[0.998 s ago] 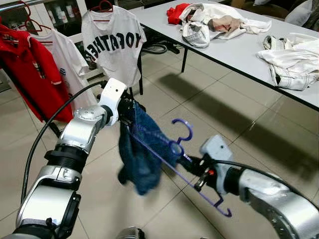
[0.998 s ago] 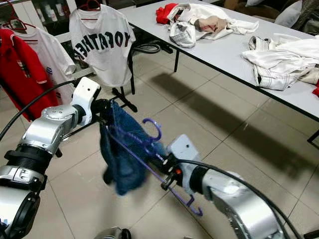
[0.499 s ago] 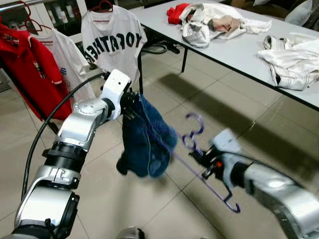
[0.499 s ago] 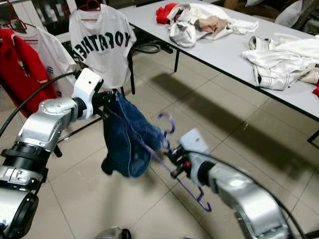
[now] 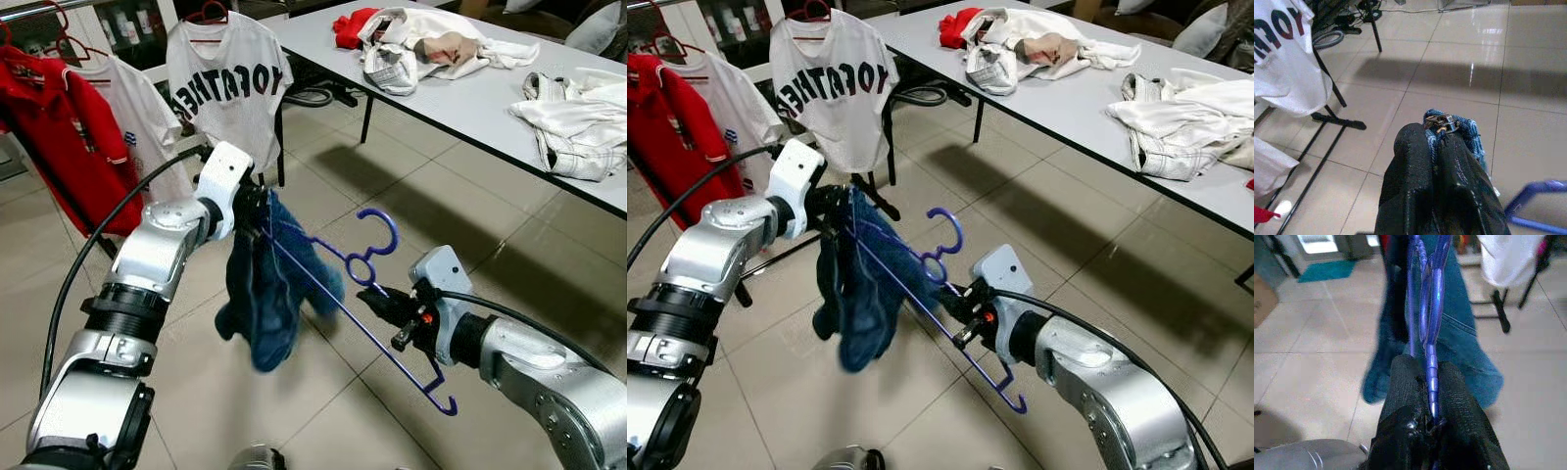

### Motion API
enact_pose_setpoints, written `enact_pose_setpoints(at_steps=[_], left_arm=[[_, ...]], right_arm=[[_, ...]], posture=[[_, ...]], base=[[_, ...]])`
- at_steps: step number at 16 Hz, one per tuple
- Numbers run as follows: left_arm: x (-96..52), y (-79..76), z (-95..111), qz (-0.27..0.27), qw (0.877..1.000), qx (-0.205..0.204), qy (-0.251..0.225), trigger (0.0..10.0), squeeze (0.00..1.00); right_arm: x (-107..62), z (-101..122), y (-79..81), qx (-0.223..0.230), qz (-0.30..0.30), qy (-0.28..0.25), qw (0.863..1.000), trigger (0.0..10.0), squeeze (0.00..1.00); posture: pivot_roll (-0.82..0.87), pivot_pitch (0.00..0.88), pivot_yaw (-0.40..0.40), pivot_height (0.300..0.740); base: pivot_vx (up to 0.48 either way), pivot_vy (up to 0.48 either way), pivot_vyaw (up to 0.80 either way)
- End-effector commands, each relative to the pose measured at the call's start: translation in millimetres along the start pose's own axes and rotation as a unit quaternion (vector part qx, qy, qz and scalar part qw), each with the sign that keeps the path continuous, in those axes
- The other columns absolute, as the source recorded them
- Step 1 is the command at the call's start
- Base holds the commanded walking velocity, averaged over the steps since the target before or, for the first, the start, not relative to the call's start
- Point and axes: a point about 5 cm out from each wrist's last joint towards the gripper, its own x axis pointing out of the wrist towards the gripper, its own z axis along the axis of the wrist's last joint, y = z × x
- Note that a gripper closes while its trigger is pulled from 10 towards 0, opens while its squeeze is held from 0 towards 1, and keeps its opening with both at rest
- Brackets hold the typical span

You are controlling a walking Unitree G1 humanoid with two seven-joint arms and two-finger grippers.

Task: Hang hanger

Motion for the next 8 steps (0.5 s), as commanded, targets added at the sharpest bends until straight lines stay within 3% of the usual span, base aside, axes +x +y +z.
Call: enact_pose_setpoints(at_steps=[1, 3, 6, 7, 8], left_arm=[[-5.2, 2.9, 10.2, 0.003, 1.000, 0.009, -0.016, 0.0, 0.00], [-6.1, 0.0, 12.0, -0.002, 1.000, 0.009, -0.017, 0.1, 0.00], [-6.4, -0.5, 10.1, 0.005, 1.000, 0.005, -0.009, 1.8, 0.00], [-6.5, -0.8, 5.1, 0.012, 1.000, -0.005, 0.003, 1.9, 0.00], [-6.5, -1.6, 2.4, 0.016, 1.000, -0.012, 0.007, 1.3, 0.00]], right_arm=[[0.7, -3.3, -5.0, 0.005, -0.029, 0.015, 0.999, 10.0, 0.00], [5.5, -11.4, -1.6, 0.008, -0.039, 0.037, 0.998, 10.0, 0.00], [7.0, -14.5, 1.4, -0.002, -0.052, 0.057, 0.997, 10.0, 0.00], [8.1, -13.2, 1.4, -0.011, -0.071, 0.059, 0.996, 10.0, 0.00], [9.7, -12.1, 0.1, -0.009, -0.090, 0.054, 0.994, 10.0, 0.00]], posture=[[-0.05, 0.036, 0.046, 0.740], [-0.05, 0.037, 0.047, 0.740], [-0.06, 0.037, 0.048, 0.740], [-0.07, 0.038, 0.050, 0.740], [-0.08, 0.037, 0.051, 0.740]], base=[[0.000, 0.000, 0.00], [0.000, 0.000, 0.00], [0.000, 0.000, 0.00], [0.000, 0.000, 0.00], [0.000, 0.000, 0.00]])
